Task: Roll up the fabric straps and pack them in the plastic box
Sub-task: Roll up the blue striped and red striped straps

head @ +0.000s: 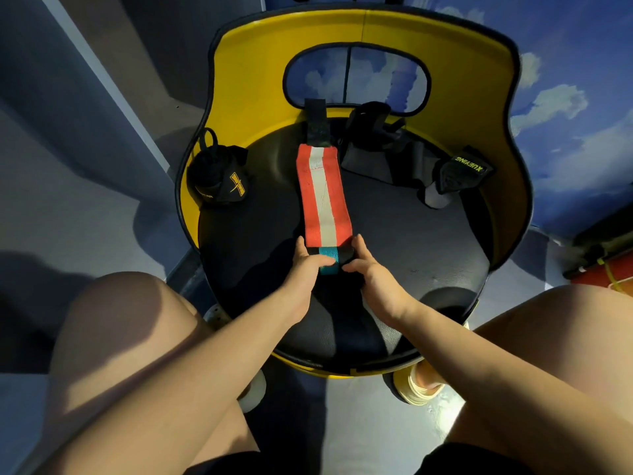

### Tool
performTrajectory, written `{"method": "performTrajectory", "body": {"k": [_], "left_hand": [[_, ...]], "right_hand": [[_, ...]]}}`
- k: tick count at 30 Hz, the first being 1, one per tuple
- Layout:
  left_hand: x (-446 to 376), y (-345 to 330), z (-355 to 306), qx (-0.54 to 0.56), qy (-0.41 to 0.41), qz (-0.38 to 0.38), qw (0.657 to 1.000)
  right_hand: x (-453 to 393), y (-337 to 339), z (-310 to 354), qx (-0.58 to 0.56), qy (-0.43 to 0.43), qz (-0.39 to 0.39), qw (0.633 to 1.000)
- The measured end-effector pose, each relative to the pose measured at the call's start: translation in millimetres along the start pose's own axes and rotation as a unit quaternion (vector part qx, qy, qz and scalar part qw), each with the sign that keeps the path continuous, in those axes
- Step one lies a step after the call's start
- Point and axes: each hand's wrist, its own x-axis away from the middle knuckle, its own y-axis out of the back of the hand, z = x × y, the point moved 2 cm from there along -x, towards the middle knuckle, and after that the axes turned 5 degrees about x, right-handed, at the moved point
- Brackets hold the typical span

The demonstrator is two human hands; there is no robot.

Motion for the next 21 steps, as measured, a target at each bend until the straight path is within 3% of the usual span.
{"method": "performTrajectory", "body": {"k": [3,6,8,9,11,13,14,18,21], "left_hand": [[1.3,1.4,0.1,-0.026,-0.018,0.0,1.0],[-3.1,7.4,1.7,-0.153,-0.025,-0.006,0.988],[-1.6,13.1,-4.5,-0.239,-0.075,-0.029,0.968],[0.9,15.3,-10.1,-0.302,-0.127,-0.039,0.944],[3.3,16.9,-17.7,-0.453,-0.233,-0.018,0.861],[-1.0,14.5,-19.5,-0.535,-0.259,0.049,0.803],[-3.7,13.4,-19.3,-0.54,-0.241,0.066,0.803],[-8.6,9.2,-20.9,-0.37,-0.078,0.017,0.925],[-7.9,4.9,-17.2,-0.244,-0.026,0.01,0.969]], "right_hand": [[-0.7,-0.1,-2.1,-0.005,0.0,0.009,1.0],[0.5,4.5,-2.8,0.193,0.048,-0.027,0.98],[-1.1,8.9,-1.2,0.287,0.074,-0.071,0.952],[-2.0,10.1,0.3,0.303,0.083,-0.081,0.946],[-4.9,13.5,3.9,0.316,0.091,-0.084,0.941],[-7.9,16.9,7.9,0.33,0.089,-0.076,0.937],[-8.6,17.8,9.7,0.332,0.083,-0.071,0.937],[-10.2,18.0,11.6,0.34,0.054,-0.059,0.937],[-11.7,13.6,8.2,0.304,0.035,-0.064,0.95]]}}
